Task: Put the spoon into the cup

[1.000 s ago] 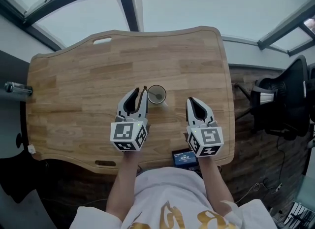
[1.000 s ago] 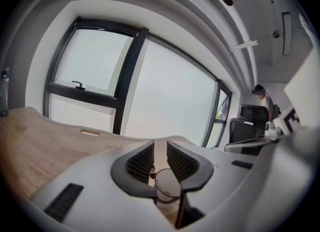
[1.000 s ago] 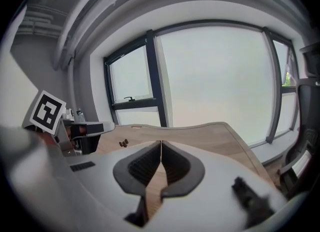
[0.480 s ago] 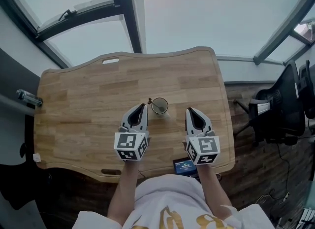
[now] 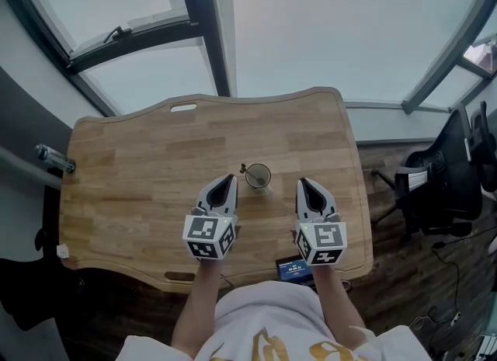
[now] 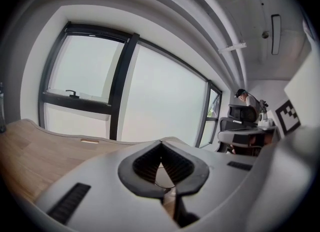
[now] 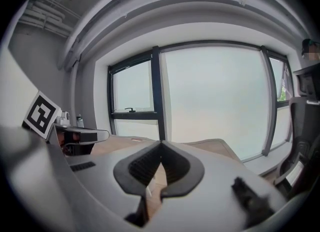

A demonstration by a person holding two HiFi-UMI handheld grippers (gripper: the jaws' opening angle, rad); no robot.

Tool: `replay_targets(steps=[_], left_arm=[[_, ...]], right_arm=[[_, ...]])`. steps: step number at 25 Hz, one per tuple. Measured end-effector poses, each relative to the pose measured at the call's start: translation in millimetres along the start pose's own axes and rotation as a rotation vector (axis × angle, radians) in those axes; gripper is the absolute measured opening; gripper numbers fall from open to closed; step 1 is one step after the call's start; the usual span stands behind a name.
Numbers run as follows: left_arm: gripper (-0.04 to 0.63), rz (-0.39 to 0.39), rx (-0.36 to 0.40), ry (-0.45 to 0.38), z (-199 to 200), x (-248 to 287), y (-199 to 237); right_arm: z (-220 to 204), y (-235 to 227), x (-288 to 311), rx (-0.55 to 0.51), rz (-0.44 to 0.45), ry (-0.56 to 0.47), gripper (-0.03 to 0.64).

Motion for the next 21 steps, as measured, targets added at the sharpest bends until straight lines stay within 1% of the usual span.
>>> replay_targets(steps=[7,10,12,21], left_arm=[[0.014,0.004,-0.005,-0.003,0.4,2.9,3.5],[0.014,0.002,-0.049,-0.031,2.7,2.7,7.7],[0.014,0.005,-0.072,-0.034,1.1,3.8,10.6],[0.014,0.036,-0.065,0.021,-15.6,19.4,21.1]], right_arm=[[-3.2,-0.7,5.6,-0.001,0.005,0.012,0.031],[-2.4,-0.8,9.0,-0.003,0.009,0.014,0.031],[-3.3,-1.6,10.9,-0.004,0.011,0.017,0.031],[-9.3,-9.5,25.4,-0.002,0.013,0.038,0.031]])
Point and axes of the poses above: the fingertips, and each gripper's own axes: x forward along the fingers, y to its left, z out of its top, the point moved 1 cm from there along -x, backward along the fingers, and after that the axes turned 8 degrees about x, right-handed, at the moved point
